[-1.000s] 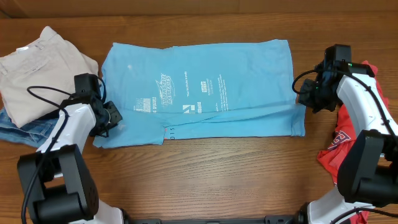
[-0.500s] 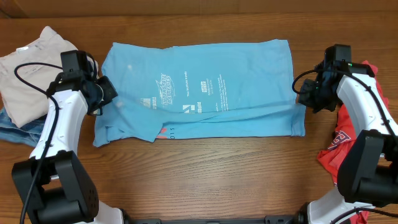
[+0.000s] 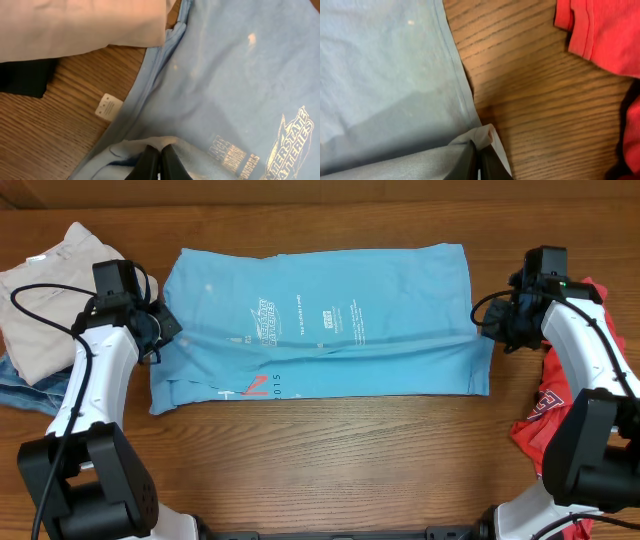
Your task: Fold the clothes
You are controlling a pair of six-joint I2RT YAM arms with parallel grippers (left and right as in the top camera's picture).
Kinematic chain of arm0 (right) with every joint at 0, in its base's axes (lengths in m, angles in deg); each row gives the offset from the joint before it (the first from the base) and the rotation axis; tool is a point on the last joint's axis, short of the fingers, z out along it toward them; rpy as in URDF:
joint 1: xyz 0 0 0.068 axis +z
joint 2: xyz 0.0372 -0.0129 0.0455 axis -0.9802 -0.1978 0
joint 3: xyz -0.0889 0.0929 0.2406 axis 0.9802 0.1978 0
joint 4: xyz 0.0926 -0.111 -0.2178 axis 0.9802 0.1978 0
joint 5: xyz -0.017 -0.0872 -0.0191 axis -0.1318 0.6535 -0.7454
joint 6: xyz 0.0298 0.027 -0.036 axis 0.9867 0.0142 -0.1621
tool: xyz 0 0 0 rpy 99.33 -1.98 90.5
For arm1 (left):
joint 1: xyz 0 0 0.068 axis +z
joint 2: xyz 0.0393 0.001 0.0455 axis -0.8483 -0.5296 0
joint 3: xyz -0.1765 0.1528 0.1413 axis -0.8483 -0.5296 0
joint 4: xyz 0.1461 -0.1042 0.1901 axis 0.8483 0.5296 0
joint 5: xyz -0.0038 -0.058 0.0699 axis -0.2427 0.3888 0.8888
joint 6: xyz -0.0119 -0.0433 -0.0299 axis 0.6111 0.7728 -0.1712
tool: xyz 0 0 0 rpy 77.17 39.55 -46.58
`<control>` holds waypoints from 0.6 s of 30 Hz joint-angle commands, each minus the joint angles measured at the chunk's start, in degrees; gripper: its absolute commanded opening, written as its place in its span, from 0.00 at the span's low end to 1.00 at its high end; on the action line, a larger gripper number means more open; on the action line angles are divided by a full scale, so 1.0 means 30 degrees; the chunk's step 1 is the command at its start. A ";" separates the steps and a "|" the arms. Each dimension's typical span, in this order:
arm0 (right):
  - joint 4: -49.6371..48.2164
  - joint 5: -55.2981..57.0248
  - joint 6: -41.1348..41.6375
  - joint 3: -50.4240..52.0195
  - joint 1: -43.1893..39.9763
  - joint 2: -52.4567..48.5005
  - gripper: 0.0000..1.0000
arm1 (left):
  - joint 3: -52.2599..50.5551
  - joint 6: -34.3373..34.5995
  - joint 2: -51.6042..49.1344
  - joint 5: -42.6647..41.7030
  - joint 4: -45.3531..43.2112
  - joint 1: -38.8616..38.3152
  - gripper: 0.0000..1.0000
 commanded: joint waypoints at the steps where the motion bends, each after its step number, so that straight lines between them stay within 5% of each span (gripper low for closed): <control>1: -0.0219 0.0233 -0.0007 0.0015 -0.0036 -0.0015 0.04 | -0.0707 0.0335 0.0182 0.0656 -0.0022 0.0138 0.04; 18: -0.0670 0.0226 -0.0007 0.0015 -0.0036 -0.0051 0.04 | -0.1020 0.0437 0.0182 0.1399 -0.1013 0.0131 0.04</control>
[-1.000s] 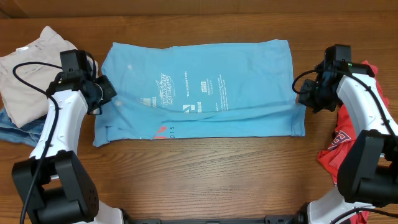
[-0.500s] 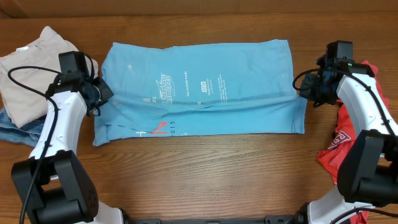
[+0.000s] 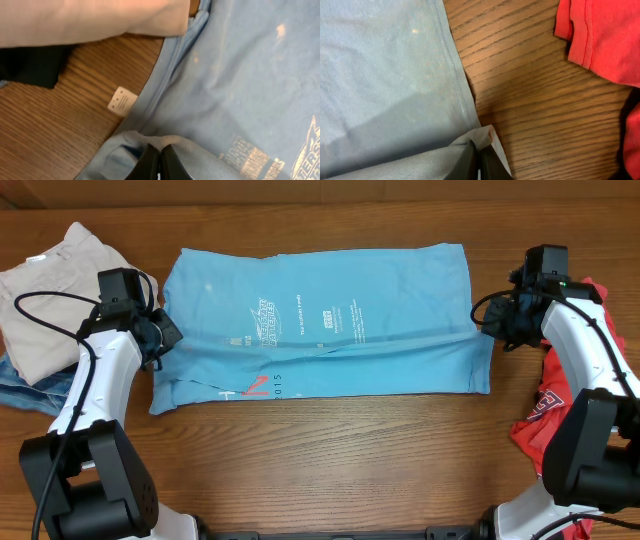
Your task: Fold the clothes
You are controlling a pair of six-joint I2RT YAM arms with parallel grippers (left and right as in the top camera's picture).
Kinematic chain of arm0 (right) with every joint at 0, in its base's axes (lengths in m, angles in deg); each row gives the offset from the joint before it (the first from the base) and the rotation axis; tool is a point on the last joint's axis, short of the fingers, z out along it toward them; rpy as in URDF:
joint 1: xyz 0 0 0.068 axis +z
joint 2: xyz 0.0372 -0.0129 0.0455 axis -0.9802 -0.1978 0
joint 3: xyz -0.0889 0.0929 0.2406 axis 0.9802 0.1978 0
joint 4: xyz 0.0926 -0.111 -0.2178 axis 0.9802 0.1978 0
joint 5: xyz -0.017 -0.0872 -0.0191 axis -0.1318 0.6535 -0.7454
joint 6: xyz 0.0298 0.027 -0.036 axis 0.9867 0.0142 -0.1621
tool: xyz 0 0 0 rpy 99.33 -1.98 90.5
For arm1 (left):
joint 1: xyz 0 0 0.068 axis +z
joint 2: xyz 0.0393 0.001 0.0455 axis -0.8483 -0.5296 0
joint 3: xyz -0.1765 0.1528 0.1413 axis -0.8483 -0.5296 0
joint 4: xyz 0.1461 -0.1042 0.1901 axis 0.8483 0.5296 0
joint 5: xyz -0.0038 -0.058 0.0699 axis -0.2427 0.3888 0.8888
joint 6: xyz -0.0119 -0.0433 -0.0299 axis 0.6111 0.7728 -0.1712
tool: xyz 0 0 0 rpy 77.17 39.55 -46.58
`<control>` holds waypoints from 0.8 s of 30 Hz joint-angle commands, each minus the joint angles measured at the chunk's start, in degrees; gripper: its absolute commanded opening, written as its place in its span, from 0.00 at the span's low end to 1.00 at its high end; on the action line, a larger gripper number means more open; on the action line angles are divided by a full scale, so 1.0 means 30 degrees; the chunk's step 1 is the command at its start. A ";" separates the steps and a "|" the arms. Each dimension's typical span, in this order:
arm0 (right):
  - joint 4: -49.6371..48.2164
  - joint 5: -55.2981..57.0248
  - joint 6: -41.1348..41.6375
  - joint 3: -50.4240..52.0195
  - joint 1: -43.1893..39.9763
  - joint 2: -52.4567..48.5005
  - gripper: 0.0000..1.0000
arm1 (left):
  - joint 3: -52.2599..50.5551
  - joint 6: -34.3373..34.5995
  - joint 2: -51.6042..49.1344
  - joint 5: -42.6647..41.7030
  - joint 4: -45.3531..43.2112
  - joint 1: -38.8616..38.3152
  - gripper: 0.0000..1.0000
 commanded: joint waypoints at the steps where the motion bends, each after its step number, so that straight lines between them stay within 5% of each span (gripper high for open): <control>1: -0.0233 0.0240 -0.0022 0.0015 -0.0036 -0.0051 0.05 | -0.0058 0.0444 0.0182 0.0517 -0.0597 0.0109 0.04; 4: -0.0270 0.0240 -0.0022 0.0015 -0.0036 -0.0051 0.12 | -0.0058 0.0510 0.0182 0.0444 -0.0787 0.0102 0.08; 5: -0.0291 0.0240 -0.0029 0.0015 -0.0036 -0.0051 0.30 | -0.0058 0.0503 0.0182 0.0430 -0.0780 0.0102 0.18; 7: -0.0299 0.0240 -0.0036 0.0015 -0.0036 -0.0051 0.32 | -0.0058 0.0503 0.0182 0.0372 -0.0678 0.0102 0.46; 8: -0.0284 0.0240 -0.0029 0.0015 -0.0036 -0.0051 0.32 | -0.0058 0.0495 0.0182 0.0372 -0.0561 0.0102 0.51; 14: 0.0831 0.0248 -0.0029 0.0015 -0.0036 -0.0051 0.37 | -0.0058 0.0415 0.0182 -0.1632 0.2550 0.0102 0.54; 20: 0.3089 0.0248 -0.0022 0.0146 -0.0036 -0.0051 0.45 | -0.0328 0.0423 0.0182 -0.1355 0.6819 0.0095 0.60; 24: 0.2965 0.0240 -0.0015 0.1523 -0.0036 -0.0051 0.50 | -0.1996 0.0772 0.0182 0.0138 0.7016 0.0102 0.66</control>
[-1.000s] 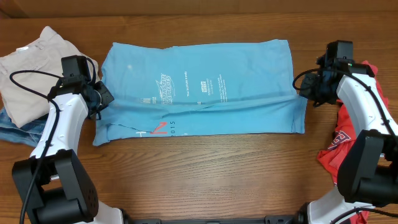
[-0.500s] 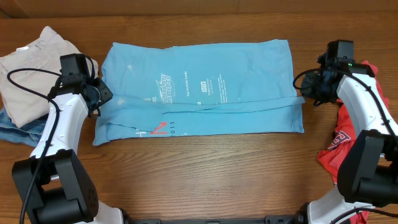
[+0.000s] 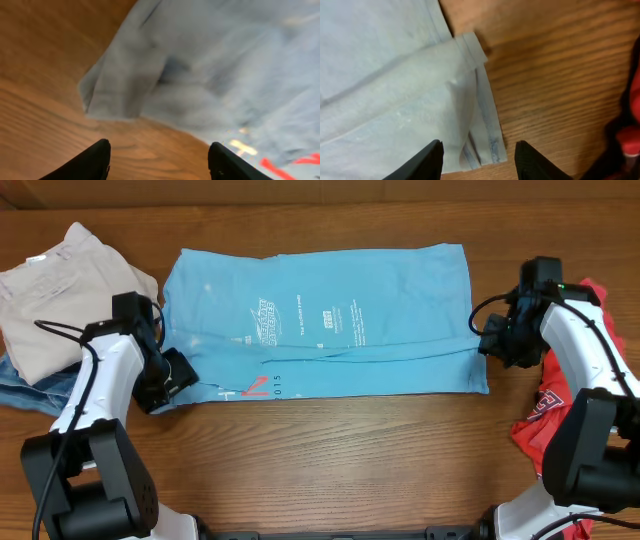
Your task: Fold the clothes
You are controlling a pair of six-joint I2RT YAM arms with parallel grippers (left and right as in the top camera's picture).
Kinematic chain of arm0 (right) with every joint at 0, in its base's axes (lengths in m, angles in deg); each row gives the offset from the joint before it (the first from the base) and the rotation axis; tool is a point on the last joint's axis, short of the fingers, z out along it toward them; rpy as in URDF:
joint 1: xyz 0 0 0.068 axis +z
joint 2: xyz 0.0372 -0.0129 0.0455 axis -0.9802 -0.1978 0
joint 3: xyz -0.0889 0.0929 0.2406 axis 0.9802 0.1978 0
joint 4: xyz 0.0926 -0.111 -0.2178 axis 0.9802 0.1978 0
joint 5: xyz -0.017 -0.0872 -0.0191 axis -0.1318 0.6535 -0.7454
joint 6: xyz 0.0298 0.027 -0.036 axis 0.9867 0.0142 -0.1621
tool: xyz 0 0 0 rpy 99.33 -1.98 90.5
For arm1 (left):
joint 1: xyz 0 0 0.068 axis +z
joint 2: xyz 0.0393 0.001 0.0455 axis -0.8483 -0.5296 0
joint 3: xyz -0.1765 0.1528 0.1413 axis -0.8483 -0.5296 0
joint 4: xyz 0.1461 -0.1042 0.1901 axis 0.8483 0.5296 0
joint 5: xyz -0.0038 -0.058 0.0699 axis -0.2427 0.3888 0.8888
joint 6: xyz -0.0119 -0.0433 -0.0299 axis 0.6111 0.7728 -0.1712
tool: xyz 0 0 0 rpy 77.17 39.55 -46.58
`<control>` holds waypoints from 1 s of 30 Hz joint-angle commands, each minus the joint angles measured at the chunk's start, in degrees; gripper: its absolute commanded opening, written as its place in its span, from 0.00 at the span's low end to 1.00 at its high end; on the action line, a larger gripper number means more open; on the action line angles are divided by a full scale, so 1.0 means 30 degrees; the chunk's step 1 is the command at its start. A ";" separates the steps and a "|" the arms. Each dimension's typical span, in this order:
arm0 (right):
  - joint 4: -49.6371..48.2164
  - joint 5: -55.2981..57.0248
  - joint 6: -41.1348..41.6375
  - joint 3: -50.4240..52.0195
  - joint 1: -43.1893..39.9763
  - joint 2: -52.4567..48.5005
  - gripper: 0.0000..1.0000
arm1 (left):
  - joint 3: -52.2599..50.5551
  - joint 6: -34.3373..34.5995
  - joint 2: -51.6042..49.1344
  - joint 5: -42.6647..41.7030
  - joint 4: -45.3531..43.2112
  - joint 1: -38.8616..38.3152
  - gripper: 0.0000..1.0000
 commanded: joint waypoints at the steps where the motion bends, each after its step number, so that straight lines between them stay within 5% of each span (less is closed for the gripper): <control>1: -0.0597 0.0153 0.0007 0.1545 -0.0036 -0.0051 0.50 | -0.1654 0.0386 0.0182 0.1479 -0.0364 0.0102 0.66; 21: -0.0029 -0.1268 0.1078 0.2528 -0.0015 -0.0051 0.50 | -0.1858 0.0714 0.0182 0.4517 -0.1122 0.0102 0.72; 30: -0.3016 -0.1195 0.1086 0.5690 -0.0022 -0.0051 0.53 | -0.1858 0.0707 0.0182 0.4452 -0.1158 0.0102 0.75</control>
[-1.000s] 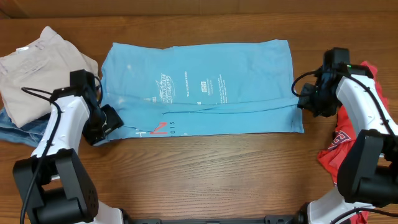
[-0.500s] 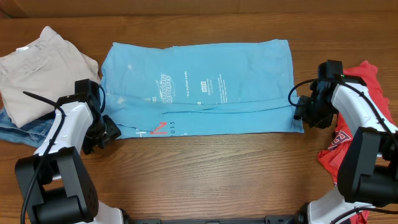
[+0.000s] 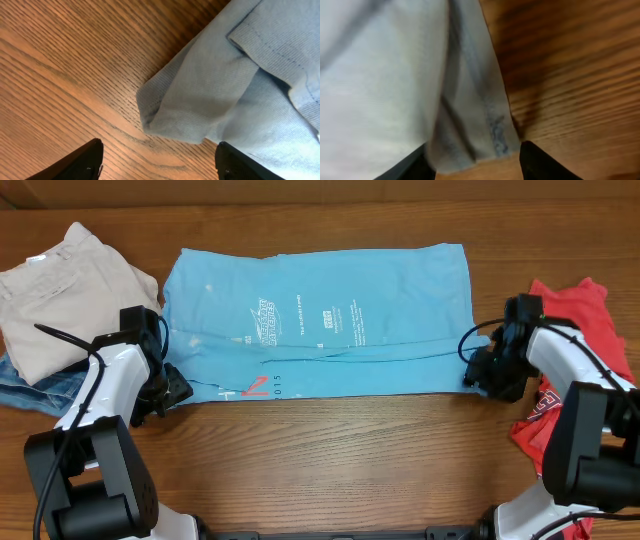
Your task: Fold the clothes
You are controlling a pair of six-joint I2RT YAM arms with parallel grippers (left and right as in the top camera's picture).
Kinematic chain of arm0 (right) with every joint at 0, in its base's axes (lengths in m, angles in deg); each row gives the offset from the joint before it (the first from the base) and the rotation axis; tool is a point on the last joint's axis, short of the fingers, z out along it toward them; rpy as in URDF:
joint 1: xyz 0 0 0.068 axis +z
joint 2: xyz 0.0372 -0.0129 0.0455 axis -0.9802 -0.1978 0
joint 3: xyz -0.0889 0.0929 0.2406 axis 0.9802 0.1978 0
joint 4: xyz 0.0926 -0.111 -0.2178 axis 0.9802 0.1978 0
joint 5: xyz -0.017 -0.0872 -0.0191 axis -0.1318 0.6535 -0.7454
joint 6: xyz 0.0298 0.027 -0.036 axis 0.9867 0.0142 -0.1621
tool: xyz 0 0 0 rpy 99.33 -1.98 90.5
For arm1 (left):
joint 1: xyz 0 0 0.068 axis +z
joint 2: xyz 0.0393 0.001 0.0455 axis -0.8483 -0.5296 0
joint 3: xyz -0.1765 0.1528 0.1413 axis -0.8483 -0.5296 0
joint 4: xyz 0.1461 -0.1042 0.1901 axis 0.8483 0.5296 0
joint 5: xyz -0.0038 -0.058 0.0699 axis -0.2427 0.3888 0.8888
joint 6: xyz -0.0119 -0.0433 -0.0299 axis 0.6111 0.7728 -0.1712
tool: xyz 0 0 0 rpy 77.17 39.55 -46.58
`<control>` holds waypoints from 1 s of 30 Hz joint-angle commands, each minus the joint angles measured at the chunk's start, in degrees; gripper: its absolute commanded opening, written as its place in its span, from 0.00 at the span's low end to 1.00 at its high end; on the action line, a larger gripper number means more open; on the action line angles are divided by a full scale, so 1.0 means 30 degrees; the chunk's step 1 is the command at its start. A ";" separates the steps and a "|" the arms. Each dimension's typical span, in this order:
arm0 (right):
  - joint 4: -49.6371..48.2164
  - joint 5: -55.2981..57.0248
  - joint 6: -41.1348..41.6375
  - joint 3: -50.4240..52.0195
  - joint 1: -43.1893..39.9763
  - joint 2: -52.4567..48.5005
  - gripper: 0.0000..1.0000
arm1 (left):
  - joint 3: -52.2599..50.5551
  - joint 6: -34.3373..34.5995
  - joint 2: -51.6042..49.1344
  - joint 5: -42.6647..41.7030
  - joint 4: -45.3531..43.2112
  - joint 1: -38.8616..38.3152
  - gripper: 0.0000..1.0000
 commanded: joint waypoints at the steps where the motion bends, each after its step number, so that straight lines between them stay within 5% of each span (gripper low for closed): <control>1: -0.1042 -0.0124 0.0080 0.1217 -0.0022 -0.0015 0.47 | -0.0087 0.0255 0.0182 0.0393 -0.0007 0.0102 0.75; 4: -0.1515 -0.0117 0.0073 0.1654 -0.0022 -0.0015 0.13 | -0.0087 0.0255 0.0182 0.0393 0.0036 0.0102 0.75; 6: -0.1515 -0.0109 0.0073 0.1661 -0.0022 -0.0015 0.04 | -0.0087 0.0255 0.0182 0.0372 0.0051 0.0102 0.75; 20: -0.1486 -0.0109 0.0066 0.1661 -0.0022 -0.0015 0.04 | -0.0386 0.0255 0.0182 -0.0743 -0.0401 0.0102 0.75; 24: -0.1457 -0.0109 0.0066 0.1661 -0.0022 -0.0015 0.04 | -0.1231 0.0204 0.0182 -0.0597 -0.1341 0.0109 0.60; 28: -0.1421 -0.0109 0.0066 0.1661 -0.0022 -0.0015 0.04 | -0.1989 -0.0044 0.0182 -0.0525 -0.2798 0.0102 0.56; 30: -0.1421 -0.0109 0.0066 0.1661 -0.0022 -0.0015 0.04 | -0.2098 -0.0131 0.0182 -0.0058 -0.3490 0.0102 0.32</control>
